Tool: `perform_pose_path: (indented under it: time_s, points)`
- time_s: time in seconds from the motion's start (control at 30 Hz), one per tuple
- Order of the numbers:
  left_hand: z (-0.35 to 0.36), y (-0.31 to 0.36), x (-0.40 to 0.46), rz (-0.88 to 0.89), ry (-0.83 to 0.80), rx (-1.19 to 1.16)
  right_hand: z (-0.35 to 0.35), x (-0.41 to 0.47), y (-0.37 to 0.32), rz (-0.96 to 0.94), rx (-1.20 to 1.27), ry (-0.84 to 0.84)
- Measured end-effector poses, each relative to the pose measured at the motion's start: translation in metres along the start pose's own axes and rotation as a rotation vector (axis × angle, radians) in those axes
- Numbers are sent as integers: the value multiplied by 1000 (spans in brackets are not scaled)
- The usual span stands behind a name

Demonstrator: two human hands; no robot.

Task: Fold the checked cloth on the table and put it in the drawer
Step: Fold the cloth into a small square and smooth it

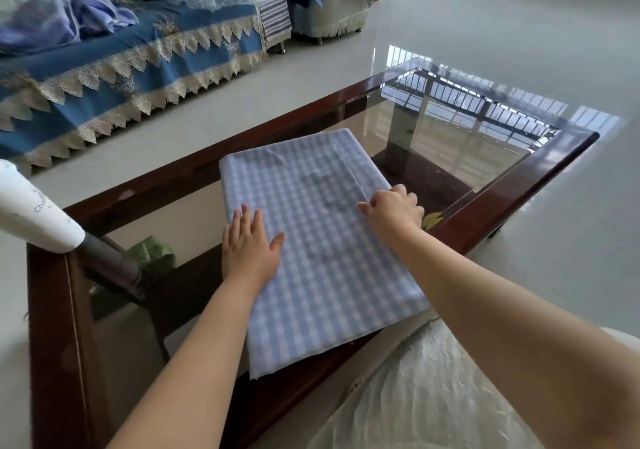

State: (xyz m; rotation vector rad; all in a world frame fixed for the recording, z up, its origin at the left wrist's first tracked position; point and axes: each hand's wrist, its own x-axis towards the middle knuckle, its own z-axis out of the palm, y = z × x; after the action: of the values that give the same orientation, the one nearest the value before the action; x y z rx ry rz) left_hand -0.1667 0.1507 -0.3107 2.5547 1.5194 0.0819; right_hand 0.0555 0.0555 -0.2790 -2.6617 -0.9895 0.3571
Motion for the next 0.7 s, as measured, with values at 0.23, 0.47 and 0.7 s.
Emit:
perform_pose_path:
  time_s: [0.23,0.47,0.7]
  points:
    - [-8,22,4,85,-131,35,-10,26,23,27,69,-106]
    - [7,30,0,137,-175,33,-18,42,38,51,159,-179]
    - [21,30,-2,145,-111,36,-12,41,48,50,265,-104]
